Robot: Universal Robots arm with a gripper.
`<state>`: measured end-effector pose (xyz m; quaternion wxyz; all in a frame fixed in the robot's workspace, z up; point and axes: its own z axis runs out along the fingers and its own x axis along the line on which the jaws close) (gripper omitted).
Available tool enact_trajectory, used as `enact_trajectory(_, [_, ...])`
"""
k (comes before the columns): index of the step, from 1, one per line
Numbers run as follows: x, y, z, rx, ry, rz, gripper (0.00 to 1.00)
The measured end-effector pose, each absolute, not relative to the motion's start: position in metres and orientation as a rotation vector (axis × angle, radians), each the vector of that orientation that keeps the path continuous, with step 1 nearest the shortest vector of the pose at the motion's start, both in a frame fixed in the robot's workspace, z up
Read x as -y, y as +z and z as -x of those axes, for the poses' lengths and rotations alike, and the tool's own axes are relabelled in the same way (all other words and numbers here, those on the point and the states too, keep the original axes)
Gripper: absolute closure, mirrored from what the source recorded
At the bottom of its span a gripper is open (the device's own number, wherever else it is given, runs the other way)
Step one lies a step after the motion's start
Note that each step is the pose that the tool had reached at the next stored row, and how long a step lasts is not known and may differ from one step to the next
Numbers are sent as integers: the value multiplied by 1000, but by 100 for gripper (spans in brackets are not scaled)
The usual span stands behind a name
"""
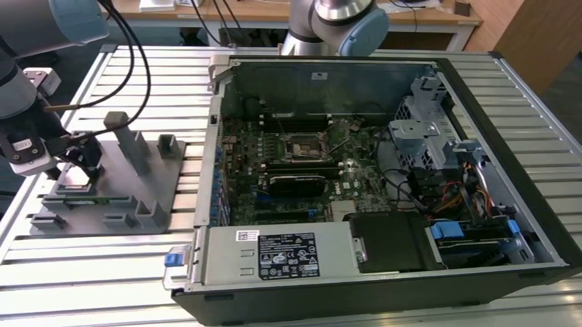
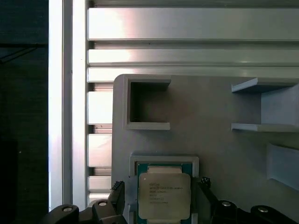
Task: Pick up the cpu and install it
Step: 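Pick up the cpu and move it towards the insertion slot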
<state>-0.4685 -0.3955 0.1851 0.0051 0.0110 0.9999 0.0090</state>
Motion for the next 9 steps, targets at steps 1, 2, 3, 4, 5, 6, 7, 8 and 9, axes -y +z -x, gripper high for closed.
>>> enact_trajectory(1, [395,185,468,-3131,20,-35,29])
enact_trajectory(2, [396,185,468,-3131,19,-36,29])
enact_trajectory(3, [396,184,468,-3131,19,-36,29])
enact_trajectory(4, [396,184,468,-3131,19,-36,29])
enact_trajectory(5, [396,184,468,-3131,19,-36,29])
enact_trajectory(6, [396,184,468,-3131,19,-36,29])
enact_trajectory(7, [396,184,468,-3131,19,-36,29])
enact_trajectory(8, [396,184,468,-3131,19,-36,31])
enact_trajectory(9, [396,184,468,-3131,19,-36,37])
